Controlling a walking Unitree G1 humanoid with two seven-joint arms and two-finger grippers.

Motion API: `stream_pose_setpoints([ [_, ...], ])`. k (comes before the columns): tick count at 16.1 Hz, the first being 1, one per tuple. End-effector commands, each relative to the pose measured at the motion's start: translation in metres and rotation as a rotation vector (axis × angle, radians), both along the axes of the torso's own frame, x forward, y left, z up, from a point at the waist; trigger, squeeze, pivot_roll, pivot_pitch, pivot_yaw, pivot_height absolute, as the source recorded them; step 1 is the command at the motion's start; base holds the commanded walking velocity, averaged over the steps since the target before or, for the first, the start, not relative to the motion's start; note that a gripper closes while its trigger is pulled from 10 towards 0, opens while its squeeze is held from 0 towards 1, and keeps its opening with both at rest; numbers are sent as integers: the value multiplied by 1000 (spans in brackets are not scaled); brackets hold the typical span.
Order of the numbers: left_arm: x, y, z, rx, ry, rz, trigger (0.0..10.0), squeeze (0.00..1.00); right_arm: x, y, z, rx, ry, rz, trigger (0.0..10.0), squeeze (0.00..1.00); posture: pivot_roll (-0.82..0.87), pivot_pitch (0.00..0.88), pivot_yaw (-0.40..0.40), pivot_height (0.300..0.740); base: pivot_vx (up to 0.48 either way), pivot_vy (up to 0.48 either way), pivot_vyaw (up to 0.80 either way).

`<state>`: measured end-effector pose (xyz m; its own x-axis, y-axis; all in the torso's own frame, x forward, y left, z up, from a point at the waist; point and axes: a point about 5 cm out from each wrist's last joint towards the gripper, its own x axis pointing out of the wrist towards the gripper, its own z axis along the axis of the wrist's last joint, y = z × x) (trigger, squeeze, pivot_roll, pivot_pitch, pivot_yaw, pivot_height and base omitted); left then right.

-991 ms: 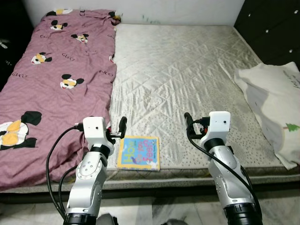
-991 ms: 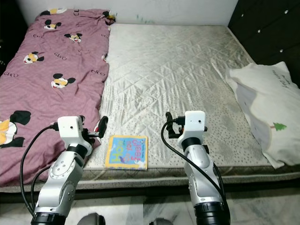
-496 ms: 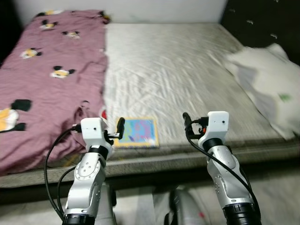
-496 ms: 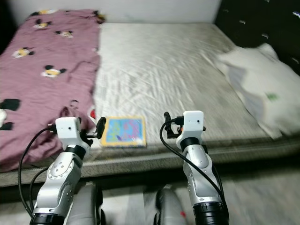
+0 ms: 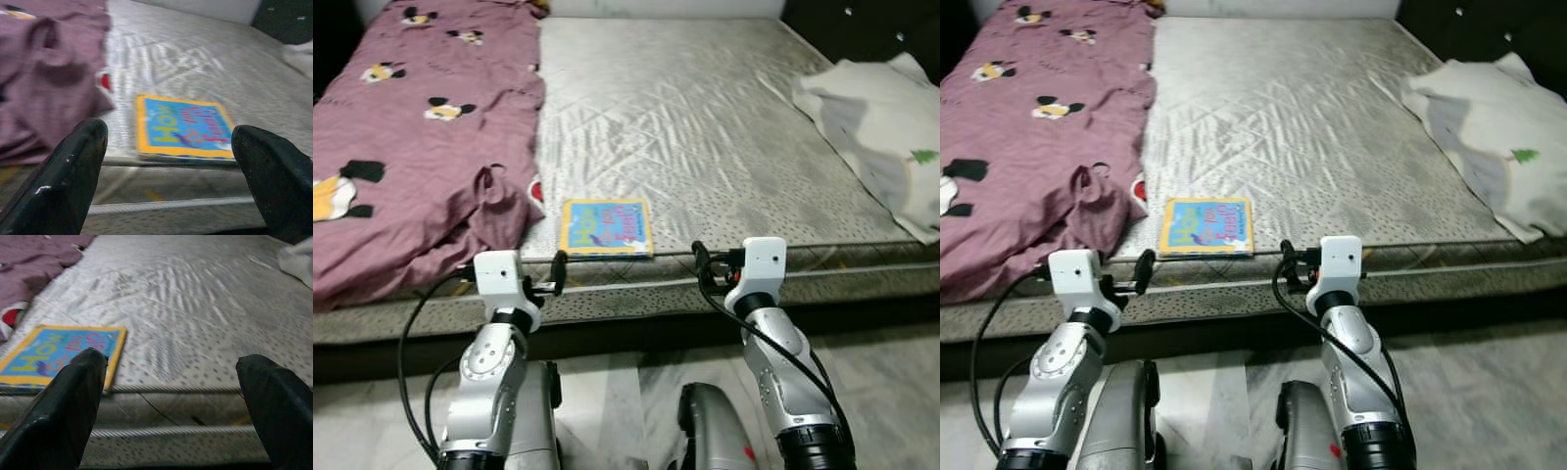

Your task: Clean up the room

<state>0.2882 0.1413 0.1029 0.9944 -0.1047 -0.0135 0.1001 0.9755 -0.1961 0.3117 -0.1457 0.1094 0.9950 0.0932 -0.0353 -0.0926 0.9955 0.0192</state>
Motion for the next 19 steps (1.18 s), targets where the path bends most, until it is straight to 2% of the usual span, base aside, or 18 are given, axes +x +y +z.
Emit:
stream_pose_setpoints([
  [1,1,-5,5,-3,-22,-26,10000,0,1,-2,4,-3,-17,1,10000,0,-47,155,-37,569,0,0,0],
  [4,1,-5,6,-7,-25,-30,10000,0,2,-2,4,-5,-17,1,10000,0,-49,159,-37,569,0,0,0],
  [12,1,-7,6,-14,-25,-44,10000,0,2,1,3,-53,-21,21,10000,0,-50,171,-40,569,267,0,0],
  [16,1,-8,7,-16,-27,-50,10000,0,2,1,3,-57,-23,23,10000,0,-51,172,-39,569,300,0,655],
  [19,2,-8,6,-16,-26,-51,10000,0,2,1,1,-53,-16,20,10000,0,-52,170,-39,569,310,0,0],
])
